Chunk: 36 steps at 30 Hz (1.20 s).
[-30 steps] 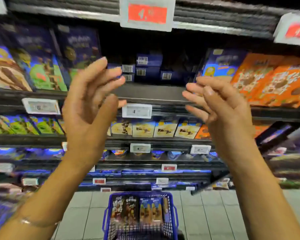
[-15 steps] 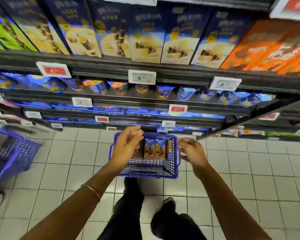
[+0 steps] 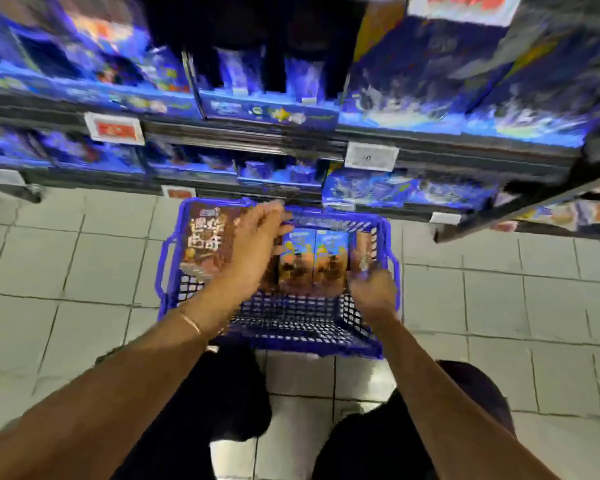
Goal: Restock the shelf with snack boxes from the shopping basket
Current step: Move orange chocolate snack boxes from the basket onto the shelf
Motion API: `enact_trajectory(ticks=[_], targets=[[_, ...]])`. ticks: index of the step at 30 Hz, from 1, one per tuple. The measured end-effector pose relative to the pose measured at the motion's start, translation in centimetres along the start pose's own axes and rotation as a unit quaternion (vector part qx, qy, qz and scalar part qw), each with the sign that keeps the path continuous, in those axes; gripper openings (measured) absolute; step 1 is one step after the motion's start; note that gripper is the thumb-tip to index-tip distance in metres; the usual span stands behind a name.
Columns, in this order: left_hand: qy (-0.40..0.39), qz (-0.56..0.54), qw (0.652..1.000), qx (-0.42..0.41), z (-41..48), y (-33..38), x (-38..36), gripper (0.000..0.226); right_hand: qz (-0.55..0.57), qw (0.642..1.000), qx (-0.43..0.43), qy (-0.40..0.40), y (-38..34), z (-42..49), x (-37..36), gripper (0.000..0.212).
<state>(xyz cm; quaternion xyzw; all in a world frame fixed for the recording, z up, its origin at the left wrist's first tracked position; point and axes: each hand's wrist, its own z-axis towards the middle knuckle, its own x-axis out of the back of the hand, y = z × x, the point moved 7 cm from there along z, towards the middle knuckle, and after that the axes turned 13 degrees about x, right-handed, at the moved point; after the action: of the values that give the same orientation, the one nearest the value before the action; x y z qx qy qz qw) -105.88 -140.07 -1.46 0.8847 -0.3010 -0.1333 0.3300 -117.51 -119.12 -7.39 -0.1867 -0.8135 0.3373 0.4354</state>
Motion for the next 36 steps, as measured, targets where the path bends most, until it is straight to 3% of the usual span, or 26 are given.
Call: enact_trajectory(ticks=[2,6,9,12,15,17,20,22,25,27,32,36], targets=[[-0.013,-0.003,1.0,0.022,3.5,-1.7,-0.8,0.022,-0.077,0.993,0.084,-0.017,2.0,2.8,-2.8,0.05],[-0.019,0.014,0.998,0.053,7.8,-4.1,-2.0,0.051,-0.238,0.952,0.189,0.018,5.6,5.8,-6.7,0.104],[-0.036,-0.012,0.996,0.081,8.7,-5.5,-3.2,0.057,-0.326,0.922,0.204,0.049,7.5,5.8,-8.7,0.107],[-0.053,-0.051,0.993,0.096,7.6,-5.5,-4.4,0.055,-0.334,0.918,0.21,0.047,7.8,6.0,-9.3,0.107],[-0.072,-0.059,0.991,0.095,6.3,-4.9,-5.5,0.054,-0.241,0.946,0.208,0.062,7.3,6.0,-8.3,0.116],[-0.07,-0.047,0.992,0.094,5.8,-4.9,-5.6,0.052,-0.162,0.954,0.22,0.119,6.8,5.4,-6.6,0.109],[-0.058,-0.04,0.992,0.102,5.8,-5.0,-5.5,0.05,-0.05,0.926,0.277,0.252,5.2,3.7,-3.3,0.08],[-0.049,-0.027,0.992,0.11,5.9,-5.2,-5.5,0.049,0.092,0.907,0.303,0.278,4.1,3.0,-1.7,0.07],[-0.031,-0.002,0.994,0.107,6.0,-5.5,-5.6,0.046,0.336,0.887,0.236,0.21,3.1,3.4,-1.7,0.064],[-0.027,0.002,0.995,0.095,5.9,-5.5,-5.7,0.046,0.432,0.865,0.2,0.158,2.5,3.4,-2.5,0.063],[-0.116,-0.027,0.989,0.087,5.2,-5.5,-6.7,0.056,0.522,0.833,0.169,0.067,0.9,2.8,-4.5,0.052],[-0.083,-0.047,0.995,0.007,4.9,-4.0,-5.7,0.035,0.497,0.831,0.249,0.024,-0.3,3.5,-4.1,0.032]])
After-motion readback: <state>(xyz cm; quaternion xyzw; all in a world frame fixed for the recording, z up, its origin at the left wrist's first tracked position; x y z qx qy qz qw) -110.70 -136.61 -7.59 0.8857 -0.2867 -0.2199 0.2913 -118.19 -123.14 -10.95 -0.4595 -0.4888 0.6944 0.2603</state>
